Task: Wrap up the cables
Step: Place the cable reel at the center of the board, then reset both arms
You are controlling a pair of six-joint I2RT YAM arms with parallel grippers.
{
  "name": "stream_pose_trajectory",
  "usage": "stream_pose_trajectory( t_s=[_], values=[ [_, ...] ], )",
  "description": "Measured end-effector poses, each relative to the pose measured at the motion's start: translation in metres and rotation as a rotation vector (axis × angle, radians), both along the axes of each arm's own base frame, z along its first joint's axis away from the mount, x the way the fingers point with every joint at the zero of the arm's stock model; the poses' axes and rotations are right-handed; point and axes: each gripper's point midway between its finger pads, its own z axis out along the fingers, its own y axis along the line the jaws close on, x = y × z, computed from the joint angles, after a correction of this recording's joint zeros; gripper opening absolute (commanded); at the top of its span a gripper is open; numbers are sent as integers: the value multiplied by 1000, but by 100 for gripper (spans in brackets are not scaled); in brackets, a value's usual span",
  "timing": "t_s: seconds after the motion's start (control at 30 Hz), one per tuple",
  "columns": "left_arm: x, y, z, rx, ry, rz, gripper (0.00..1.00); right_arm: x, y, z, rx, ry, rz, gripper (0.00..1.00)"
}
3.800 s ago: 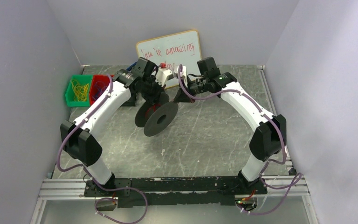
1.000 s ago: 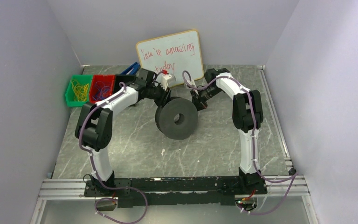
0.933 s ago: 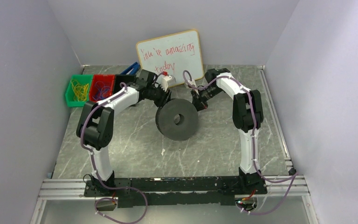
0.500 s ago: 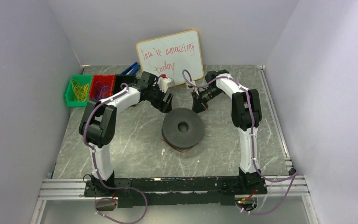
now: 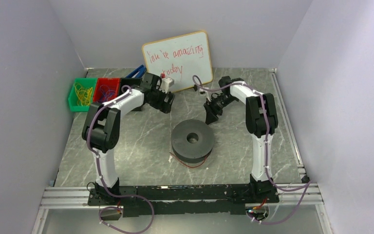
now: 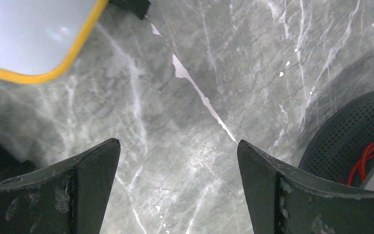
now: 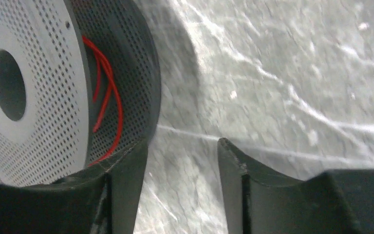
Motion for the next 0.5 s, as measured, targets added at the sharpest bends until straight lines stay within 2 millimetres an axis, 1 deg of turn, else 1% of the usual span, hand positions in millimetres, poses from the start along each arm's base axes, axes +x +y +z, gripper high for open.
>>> stream_pose_trajectory(
  t_s=[0.03, 0.1, 0.13, 0.17, 0.23, 0.33, 0.37, 0.43, 0.5],
  values=[
    [2, 2, 4, 2, -10, 8, 94, 0, -5, -1, -26, -5, -17, 71],
    [4, 6, 17, 4, -32, 17, 94, 3, -12, 3, -68, -32, -50, 80],
    [5, 7, 25, 6, -46, 18, 94, 8, -16, 8, -87, -61, -67, 95],
    [5, 7, 35, 4, -65, 16, 94, 14, -20, 16, -107, -102, -89, 99],
    [7, 9, 59, 1, -112, 13, 94, 26, -26, 36, -131, -178, -132, 99],
    [7, 13, 100, -4, -199, 12, 94, 47, -39, 73, -178, -315, -220, 99],
    [5, 15, 113, -7, -225, 12, 94, 54, -45, 89, -201, -367, -263, 99],
    [-3, 20, 139, -11, -273, 12, 94, 62, -56, 111, -237, -437, -332, 99],
    [-12, 26, 163, -17, -317, 9, 94, 64, -66, 130, -270, -493, -397, 99]
  ],
)
